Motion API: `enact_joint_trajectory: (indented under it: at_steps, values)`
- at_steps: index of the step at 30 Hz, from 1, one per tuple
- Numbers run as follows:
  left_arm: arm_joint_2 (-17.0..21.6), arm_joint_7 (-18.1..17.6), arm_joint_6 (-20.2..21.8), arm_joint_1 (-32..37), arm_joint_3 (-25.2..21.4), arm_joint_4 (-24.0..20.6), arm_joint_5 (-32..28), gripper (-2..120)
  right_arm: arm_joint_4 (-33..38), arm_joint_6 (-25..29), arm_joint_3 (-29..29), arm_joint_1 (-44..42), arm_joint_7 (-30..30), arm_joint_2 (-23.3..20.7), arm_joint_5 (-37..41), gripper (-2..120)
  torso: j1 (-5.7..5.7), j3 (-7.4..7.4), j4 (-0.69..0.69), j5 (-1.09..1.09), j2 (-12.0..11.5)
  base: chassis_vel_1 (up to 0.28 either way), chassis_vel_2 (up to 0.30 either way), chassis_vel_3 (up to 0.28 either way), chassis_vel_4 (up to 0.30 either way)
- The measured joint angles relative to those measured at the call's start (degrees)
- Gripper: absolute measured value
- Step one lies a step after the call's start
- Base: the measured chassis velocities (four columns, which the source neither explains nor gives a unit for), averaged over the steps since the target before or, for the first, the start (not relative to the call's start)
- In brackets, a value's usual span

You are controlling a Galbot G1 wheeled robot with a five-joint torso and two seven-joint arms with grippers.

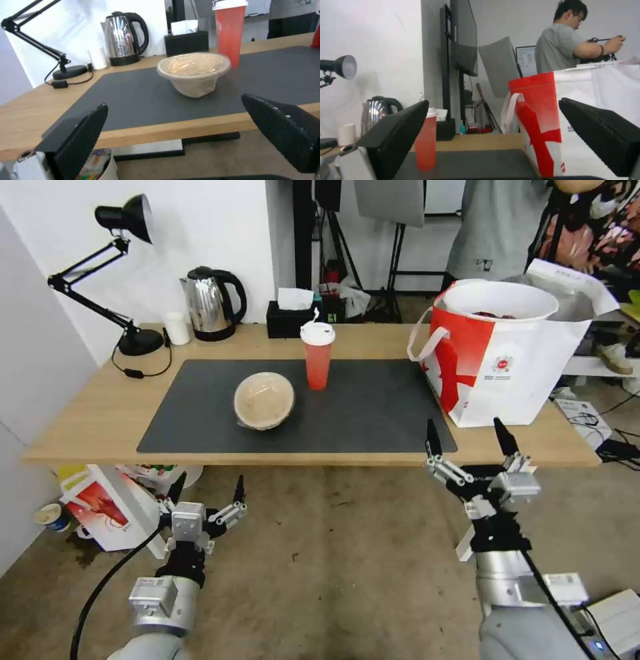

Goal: Pick up the trash from the table and place it into the takeout bag.

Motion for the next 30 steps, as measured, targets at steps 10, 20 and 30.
enact_joint_trajectory:
  at_steps: [10, 20, 30]
  values:
    - [0.0, 0.0, 0.0, 0.0, 0.0, 0.0, 0.0, 100, -2.6, 4.9, -2.1, -1.8, 0.1, 3.4, -4.6, 99, 0.00, 0.00, 0.00, 0.00, 0.0, 0.000, 0.000, 0.000, 0.000]
    - [0.0, 0.0, 0.0, 0.0, 0.0, 0.0, 0.0, 100, -3.9, 6.2, -2.7, -2.5, -0.1, 4.1, -5.7, 99, 0.00, 0.00, 0.00, 0.00, 0.0, 0.000, 0.000, 0.000, 0.000]
    - [0.0, 0.0, 0.0, 0.0, 0.0, 0.0, 0.0, 100, -5.4, 7.0, -3.8, -2.9, -0.3, 4.6, -6.6, 100, 0.00, 0.00, 0.00, 0.00, 0.0, 0.000, 0.000, 0.000, 0.000]
